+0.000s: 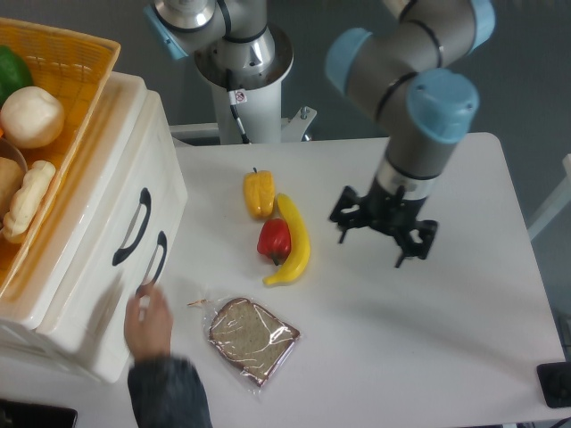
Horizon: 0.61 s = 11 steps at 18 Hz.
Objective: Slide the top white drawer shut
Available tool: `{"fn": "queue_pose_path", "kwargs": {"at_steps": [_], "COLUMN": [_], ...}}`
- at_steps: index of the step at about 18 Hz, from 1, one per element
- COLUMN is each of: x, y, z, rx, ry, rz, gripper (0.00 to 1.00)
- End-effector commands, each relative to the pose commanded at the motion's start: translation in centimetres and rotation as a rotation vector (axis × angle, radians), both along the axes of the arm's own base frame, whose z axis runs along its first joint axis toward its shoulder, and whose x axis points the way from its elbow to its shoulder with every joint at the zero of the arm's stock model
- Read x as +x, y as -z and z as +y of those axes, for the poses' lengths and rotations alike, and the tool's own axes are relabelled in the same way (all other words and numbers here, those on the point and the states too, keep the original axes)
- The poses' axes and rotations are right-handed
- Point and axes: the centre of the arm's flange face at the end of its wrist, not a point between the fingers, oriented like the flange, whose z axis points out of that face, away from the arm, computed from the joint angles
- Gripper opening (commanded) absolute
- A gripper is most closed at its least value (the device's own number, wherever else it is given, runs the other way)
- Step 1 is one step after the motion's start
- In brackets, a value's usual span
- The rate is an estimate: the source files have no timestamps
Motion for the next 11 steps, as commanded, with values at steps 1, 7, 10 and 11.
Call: {"fn": "queue_pose_path", "kwargs": {"at_steps": [1, 7, 10, 11], "x": [-0.8, -2.5, -2.9, -3.1], "y": [1.2, 1.7, 2.0, 2.1], "z": [-0.3, -1.9, -2.2, -2.2], "rx": [-0.059, -0.146, -0.151, -0.152], "ry": [0.021, 0.01, 0.004, 0.002], "rz": [0.026, 0.079, 0.077, 0.077], "gripper": [1.0, 1.0, 1.0, 1.0]}}
